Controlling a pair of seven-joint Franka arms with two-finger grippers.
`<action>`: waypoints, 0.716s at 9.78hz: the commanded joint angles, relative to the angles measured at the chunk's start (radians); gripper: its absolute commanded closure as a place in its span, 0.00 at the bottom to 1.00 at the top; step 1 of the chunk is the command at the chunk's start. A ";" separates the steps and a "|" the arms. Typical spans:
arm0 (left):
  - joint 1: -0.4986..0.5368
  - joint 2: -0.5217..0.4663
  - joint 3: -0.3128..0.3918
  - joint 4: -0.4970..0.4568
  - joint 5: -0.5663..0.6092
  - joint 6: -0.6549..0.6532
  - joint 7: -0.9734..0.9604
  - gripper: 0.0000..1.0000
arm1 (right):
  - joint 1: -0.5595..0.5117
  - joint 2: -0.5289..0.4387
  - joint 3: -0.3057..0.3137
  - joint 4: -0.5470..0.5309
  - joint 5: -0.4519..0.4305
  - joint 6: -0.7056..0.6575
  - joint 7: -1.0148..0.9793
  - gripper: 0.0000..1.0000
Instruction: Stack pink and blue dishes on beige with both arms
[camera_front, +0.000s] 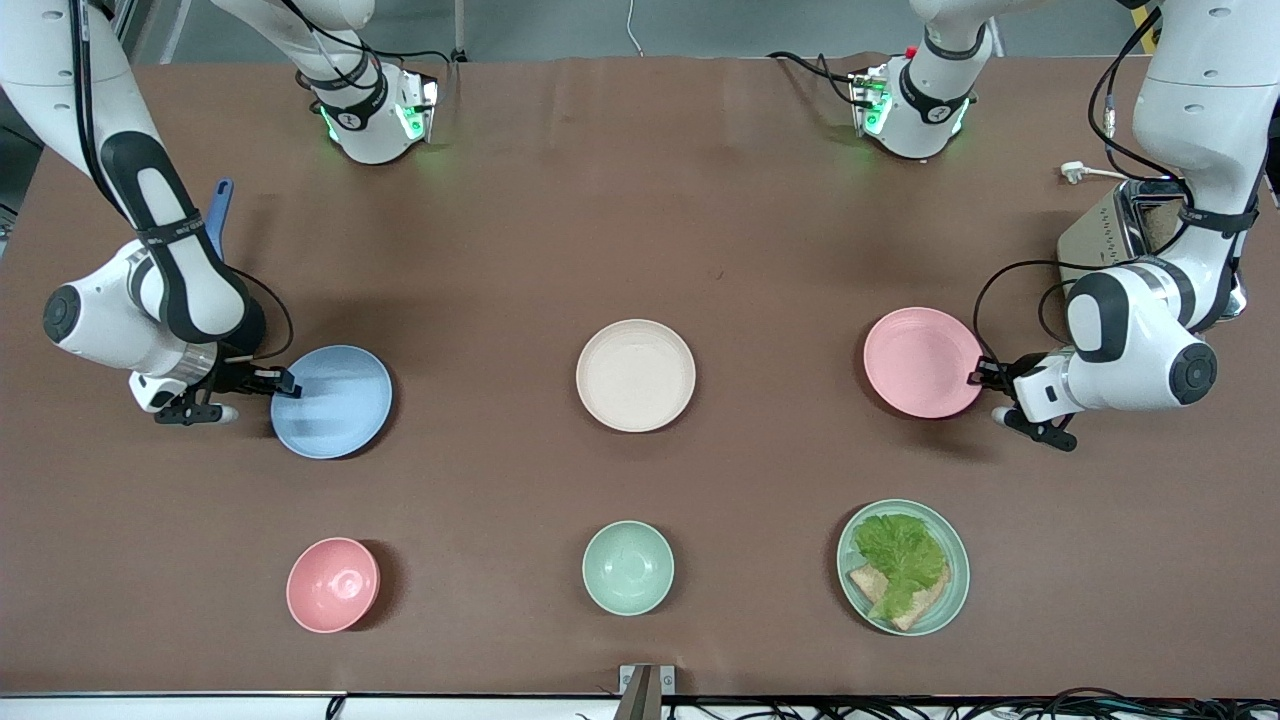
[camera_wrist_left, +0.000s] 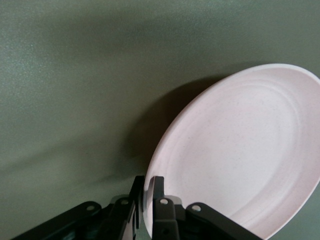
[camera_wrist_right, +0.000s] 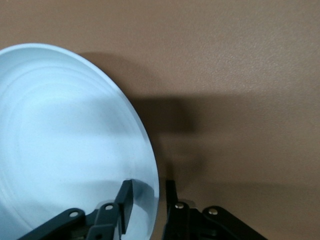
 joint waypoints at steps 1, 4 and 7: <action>-0.007 -0.024 -0.002 -0.010 -0.002 0.012 0.022 1.00 | -0.029 -0.010 0.010 0.030 0.030 -0.079 -0.030 0.99; -0.004 -0.114 -0.117 0.013 -0.015 -0.044 -0.027 1.00 | -0.026 -0.017 -0.042 0.240 0.018 -0.410 -0.006 0.99; -0.019 -0.104 -0.305 0.041 -0.058 -0.048 -0.253 1.00 | 0.011 -0.035 -0.036 0.368 -0.023 -0.599 0.205 0.99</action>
